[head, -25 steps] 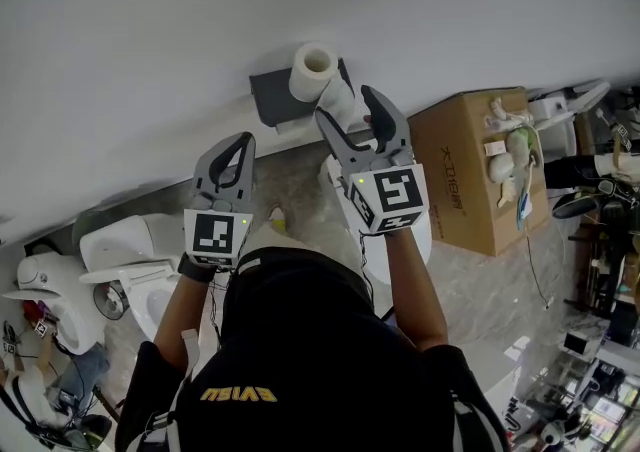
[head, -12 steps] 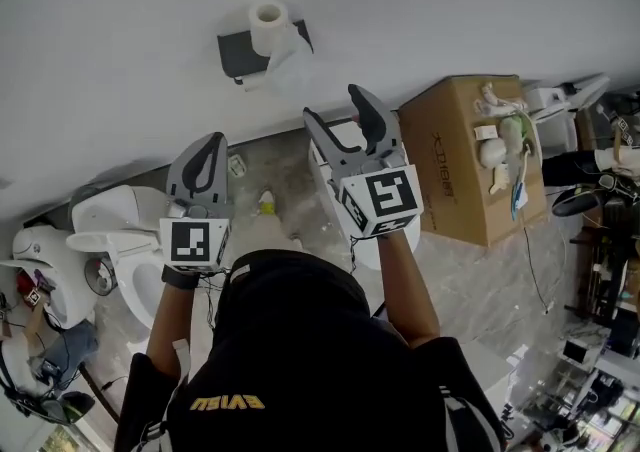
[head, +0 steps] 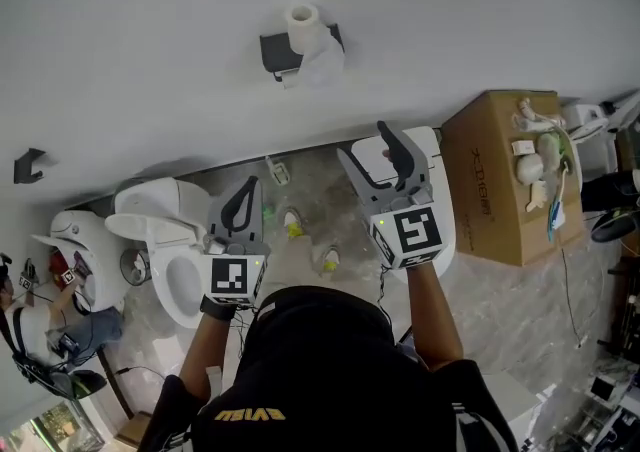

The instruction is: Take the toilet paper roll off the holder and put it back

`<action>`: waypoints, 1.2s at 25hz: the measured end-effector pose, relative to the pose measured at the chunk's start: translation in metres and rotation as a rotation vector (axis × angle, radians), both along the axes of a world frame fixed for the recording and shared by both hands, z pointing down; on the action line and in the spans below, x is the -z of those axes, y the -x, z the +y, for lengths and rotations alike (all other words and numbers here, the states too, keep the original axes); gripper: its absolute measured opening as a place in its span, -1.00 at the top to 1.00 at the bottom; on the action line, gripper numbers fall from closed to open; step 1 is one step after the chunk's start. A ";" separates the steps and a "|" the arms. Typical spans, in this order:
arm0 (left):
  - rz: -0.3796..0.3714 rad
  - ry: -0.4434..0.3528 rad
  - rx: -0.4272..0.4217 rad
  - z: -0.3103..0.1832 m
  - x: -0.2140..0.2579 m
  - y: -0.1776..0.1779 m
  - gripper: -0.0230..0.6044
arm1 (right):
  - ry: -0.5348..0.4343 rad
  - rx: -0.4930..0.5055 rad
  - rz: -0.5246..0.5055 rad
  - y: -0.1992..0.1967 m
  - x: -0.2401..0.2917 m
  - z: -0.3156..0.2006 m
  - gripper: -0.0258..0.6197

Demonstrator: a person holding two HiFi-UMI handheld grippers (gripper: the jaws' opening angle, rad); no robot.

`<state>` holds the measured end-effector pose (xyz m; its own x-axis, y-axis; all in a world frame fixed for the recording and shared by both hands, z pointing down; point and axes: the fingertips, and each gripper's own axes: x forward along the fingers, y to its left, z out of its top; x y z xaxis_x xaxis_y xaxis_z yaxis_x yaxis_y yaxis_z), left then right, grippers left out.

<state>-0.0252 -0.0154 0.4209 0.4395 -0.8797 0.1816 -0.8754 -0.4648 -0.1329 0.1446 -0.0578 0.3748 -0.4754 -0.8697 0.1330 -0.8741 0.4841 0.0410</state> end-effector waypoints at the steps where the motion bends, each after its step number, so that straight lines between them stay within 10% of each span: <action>1: 0.005 -0.010 0.001 0.002 0.005 0.001 0.89 | -0.003 -0.007 -0.003 -0.002 0.002 0.004 0.04; 30: 0.066 -0.067 -0.160 -0.016 0.035 0.055 0.89 | -0.055 -0.198 0.061 0.027 0.038 0.032 0.27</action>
